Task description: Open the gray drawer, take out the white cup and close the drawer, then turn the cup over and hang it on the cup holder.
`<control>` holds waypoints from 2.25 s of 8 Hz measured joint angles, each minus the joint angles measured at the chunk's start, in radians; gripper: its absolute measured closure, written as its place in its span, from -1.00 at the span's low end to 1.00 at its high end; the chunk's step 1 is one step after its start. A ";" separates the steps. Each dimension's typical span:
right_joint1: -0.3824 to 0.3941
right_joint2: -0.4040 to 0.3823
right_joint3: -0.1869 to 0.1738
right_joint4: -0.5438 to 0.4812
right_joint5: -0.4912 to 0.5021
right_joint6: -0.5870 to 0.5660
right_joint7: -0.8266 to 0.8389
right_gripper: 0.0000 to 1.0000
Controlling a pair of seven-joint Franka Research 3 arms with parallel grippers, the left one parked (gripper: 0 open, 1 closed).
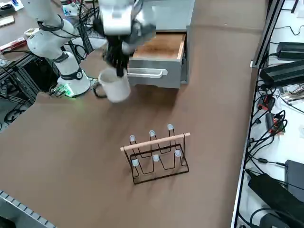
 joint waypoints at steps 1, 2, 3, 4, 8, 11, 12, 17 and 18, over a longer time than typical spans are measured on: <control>-0.010 0.011 0.000 -0.060 0.000 0.053 -0.001 0.90; -0.015 0.021 0.000 -0.109 0.000 0.102 -0.001 0.90; -0.018 0.028 0.001 -0.163 0.000 0.159 -0.009 0.90; -0.020 0.033 0.001 -0.221 0.000 0.214 -0.042 0.90; -0.055 0.062 0.001 -0.393 0.000 0.408 -0.305 0.90; -0.060 0.102 0.007 -0.455 0.000 0.543 -0.367 0.90; -0.059 0.118 0.009 -0.459 0.000 0.566 -0.387 0.90; -0.043 0.157 0.026 -0.456 0.000 0.613 -0.402 0.25; -0.037 0.145 0.027 -0.446 0.000 0.580 -0.402 -0.16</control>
